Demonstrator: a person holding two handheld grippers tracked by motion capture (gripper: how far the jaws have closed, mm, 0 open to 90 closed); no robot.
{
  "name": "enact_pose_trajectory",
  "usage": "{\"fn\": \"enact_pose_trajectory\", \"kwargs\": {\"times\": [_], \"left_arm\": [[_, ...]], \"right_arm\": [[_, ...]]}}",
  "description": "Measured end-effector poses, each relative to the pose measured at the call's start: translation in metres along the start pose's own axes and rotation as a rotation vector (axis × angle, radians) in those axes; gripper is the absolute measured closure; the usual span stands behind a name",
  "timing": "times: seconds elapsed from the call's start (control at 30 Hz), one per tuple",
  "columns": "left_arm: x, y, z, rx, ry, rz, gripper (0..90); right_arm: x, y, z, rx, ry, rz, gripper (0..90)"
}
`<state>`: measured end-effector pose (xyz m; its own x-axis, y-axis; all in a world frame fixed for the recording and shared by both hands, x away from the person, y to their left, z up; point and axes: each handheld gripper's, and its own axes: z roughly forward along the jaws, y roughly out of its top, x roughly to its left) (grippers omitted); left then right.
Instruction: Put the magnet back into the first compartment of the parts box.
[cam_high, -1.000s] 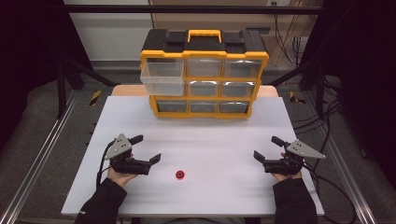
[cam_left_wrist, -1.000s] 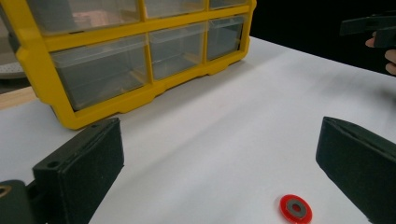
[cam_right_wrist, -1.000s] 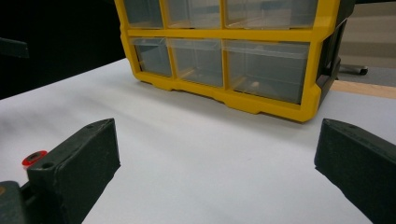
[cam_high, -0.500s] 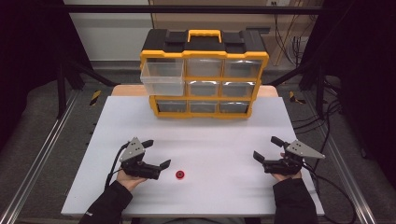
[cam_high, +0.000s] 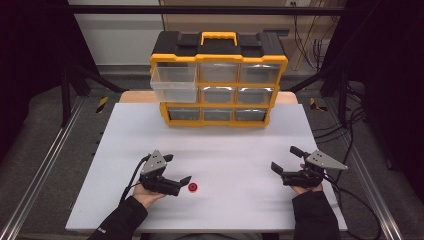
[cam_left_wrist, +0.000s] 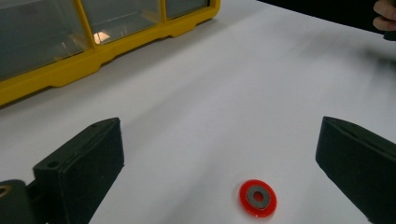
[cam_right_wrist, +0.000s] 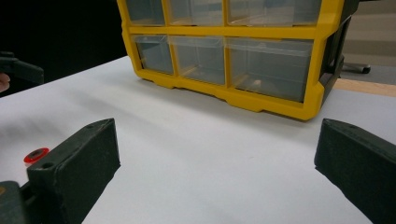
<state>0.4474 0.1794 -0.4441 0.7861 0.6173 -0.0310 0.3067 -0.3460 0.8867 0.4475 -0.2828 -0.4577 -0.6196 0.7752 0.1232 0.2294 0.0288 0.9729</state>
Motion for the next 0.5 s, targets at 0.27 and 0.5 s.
{"fn": "enact_pose_trajectory", "kwargs": {"times": [0.27,0.5], "left_arm": [[-0.006,-0.002,0.01,0.052,-0.013,0.002,0.6],[-0.012,-0.006,0.019,0.103,-0.025,0.007,0.7]], "right_arm": [[0.0,0.0,0.0,0.002,0.001,0.001,0.5],[0.0,0.0,0.0,0.002,0.0,0.0,0.5]]}}
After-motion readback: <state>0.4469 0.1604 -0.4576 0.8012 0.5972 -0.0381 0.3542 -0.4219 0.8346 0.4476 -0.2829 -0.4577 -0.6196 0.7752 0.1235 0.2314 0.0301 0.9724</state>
